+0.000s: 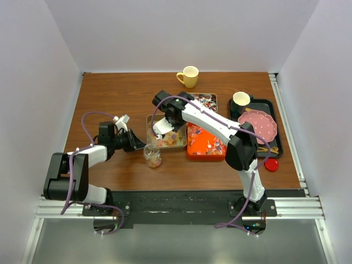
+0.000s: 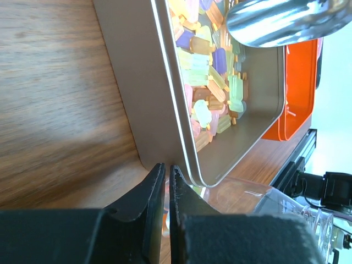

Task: Pack the candies
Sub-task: Scoop the fake candies from the storage box.

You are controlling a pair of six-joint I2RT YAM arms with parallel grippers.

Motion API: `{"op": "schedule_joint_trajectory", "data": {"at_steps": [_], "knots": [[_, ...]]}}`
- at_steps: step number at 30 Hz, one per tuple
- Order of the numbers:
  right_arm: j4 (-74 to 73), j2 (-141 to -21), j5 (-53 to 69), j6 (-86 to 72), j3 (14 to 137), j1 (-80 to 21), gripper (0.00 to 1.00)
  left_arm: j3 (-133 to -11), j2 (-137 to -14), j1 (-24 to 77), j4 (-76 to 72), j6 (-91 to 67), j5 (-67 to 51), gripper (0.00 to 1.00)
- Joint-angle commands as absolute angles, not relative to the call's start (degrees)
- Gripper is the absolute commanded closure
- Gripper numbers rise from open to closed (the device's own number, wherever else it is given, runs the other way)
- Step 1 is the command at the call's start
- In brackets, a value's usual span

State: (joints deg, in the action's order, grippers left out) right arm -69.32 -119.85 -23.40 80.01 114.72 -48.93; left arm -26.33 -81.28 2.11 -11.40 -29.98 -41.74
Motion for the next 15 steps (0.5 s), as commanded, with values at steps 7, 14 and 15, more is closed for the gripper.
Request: {"op": "schedule_joint_trajectory", "data": {"at_steps": [7,14,15], "knots": [[-74.53,-125.33,-26.63,78.93,118.65,-51.24,1.00,-26.02,-82.35,3.87,-14.59,-30.15,-43.59,0.89],[-76.46,-125.68,-24.09,78.05,118.65,-52.03,1.00,-26.02,-83.32,3.87,-15.99,-30.32,-44.12,0.92],[-76.73,-125.77,-23.65,77.87,118.65,-52.21,1.00,-26.28,-83.58,3.87,-16.26,-30.41,-44.30,0.92]]}}
